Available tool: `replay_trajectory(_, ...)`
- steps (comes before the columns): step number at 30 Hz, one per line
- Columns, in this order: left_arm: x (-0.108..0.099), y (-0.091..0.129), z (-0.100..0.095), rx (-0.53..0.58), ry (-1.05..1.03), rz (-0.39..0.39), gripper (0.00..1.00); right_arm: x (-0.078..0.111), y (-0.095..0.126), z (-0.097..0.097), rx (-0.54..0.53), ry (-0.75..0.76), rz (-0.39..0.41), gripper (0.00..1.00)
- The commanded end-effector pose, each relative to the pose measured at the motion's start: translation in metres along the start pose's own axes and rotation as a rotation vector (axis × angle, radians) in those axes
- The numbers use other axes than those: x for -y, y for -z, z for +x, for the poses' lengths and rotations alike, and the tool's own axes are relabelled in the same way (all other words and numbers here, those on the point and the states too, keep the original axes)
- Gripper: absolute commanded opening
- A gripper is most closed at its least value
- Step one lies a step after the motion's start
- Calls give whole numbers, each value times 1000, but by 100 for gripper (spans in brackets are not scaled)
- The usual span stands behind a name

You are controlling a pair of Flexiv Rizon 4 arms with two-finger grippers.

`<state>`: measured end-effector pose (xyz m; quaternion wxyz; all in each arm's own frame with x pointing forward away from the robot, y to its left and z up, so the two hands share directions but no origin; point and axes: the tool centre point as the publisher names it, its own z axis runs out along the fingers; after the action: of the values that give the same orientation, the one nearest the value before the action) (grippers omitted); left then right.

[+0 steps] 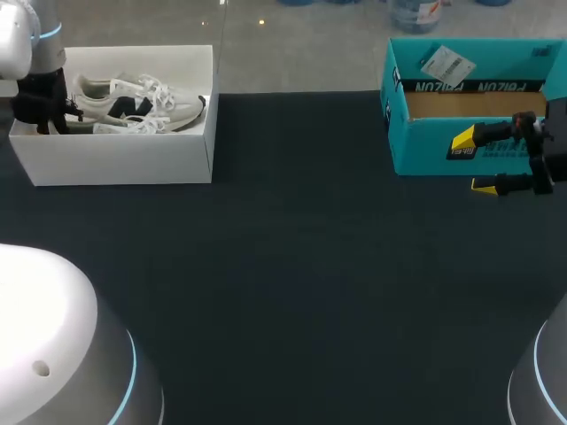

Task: Take the shoe out of the shoebox, open the shoe tongue, remove and reinsert the insole, then place the shoe into the shoebox

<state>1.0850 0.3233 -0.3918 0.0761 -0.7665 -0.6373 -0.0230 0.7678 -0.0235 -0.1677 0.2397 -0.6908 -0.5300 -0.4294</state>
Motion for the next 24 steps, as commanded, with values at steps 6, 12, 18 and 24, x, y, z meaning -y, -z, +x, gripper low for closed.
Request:
replay_trajectory(6, 8, 27, 10, -27, -12, -41, 0, 1, -1, 1, 5, -2, -1, 100)
replay_trajectory(12, 15, 79, 20, 24, 83, -34, 0, 1, -1, 1, 5, -2, -1, 100)
replay_trajectory(18, 32, 127, 27, 60, 148, -18, 0, 1, -1, 1, 5, -2, -1, 100)
replay_trajectory(24, 46, 159, 30, 64, 171, -37, 0, 1, -1, 1, 5, -2, -1, 100)
